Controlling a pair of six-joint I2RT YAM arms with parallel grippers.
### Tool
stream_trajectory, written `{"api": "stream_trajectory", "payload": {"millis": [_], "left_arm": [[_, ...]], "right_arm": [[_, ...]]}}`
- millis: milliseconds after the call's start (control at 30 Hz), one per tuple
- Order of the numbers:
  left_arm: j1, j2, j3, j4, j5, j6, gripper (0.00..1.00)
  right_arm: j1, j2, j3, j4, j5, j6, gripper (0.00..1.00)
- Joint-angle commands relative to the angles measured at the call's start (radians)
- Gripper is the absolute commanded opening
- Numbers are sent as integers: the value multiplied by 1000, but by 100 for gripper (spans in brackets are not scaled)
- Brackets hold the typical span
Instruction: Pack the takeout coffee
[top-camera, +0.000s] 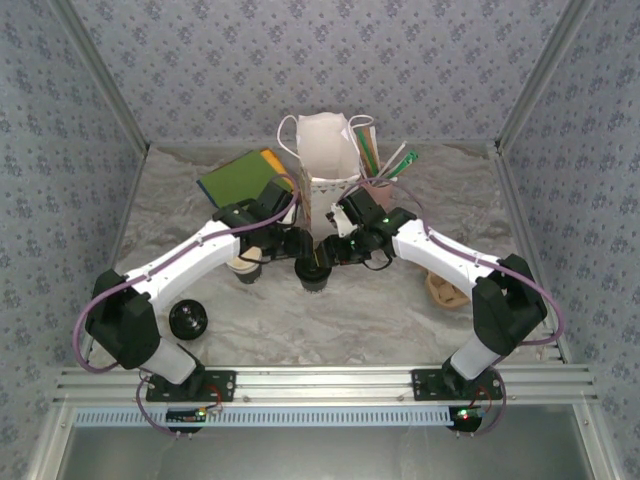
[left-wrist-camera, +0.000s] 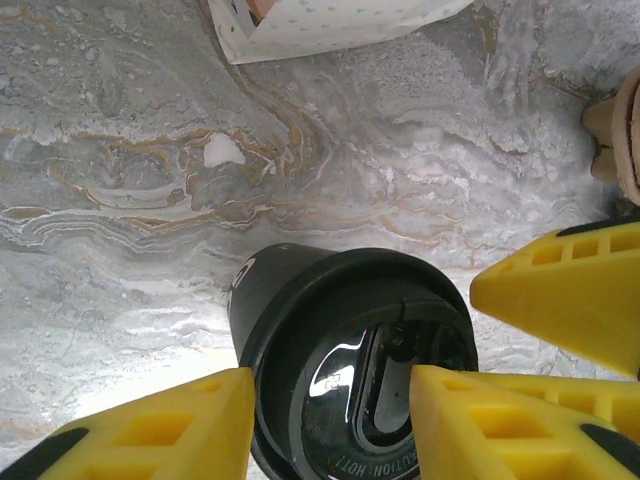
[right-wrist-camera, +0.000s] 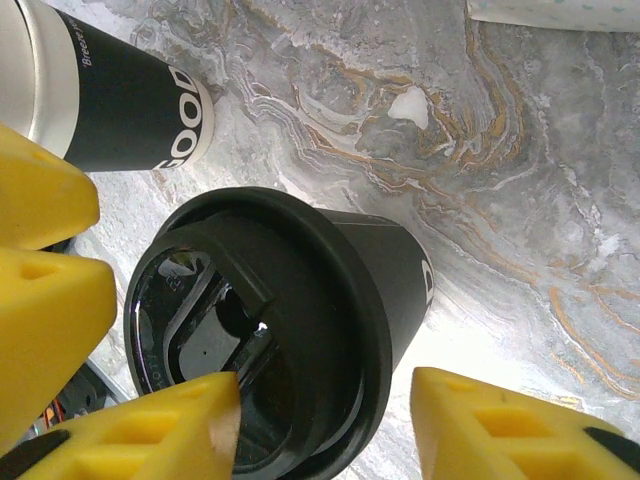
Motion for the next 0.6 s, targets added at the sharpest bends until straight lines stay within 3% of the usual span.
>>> {"api": "stream_trajectory", "payload": {"millis": [0, 133, 333, 367, 433, 467, 500, 567], "left_arm": [[-6, -2, 39, -40, 9, 2, 48], [-4, -25, 73, -65, -13, 11, 58], [16, -66, 128, -88, -52, 42, 84], [21, -74, 135, -86, -59, 49, 91], [31, -86, 148, -86, -69, 64, 99], [35, -91, 154, -85, -71, 74, 100], [43, -96, 161, -85, -73, 85, 100], [57, -106, 173, -86, -80, 101, 100]], "right_arm": [[-4, -34, 46, -39, 13, -9, 54], [-16, -59, 76, -77, 38, -9, 64], [-44, -105, 120, -143, 121, -5, 80], [-49, -112, 131, -156, 132, -2, 87], [-54, -120, 150, -179, 155, 2, 89], [-57, -126, 159, -192, 170, 5, 90], [-56, -132, 170, -204, 189, 12, 100], [-59, -141, 192, -222, 228, 36, 100]]}}
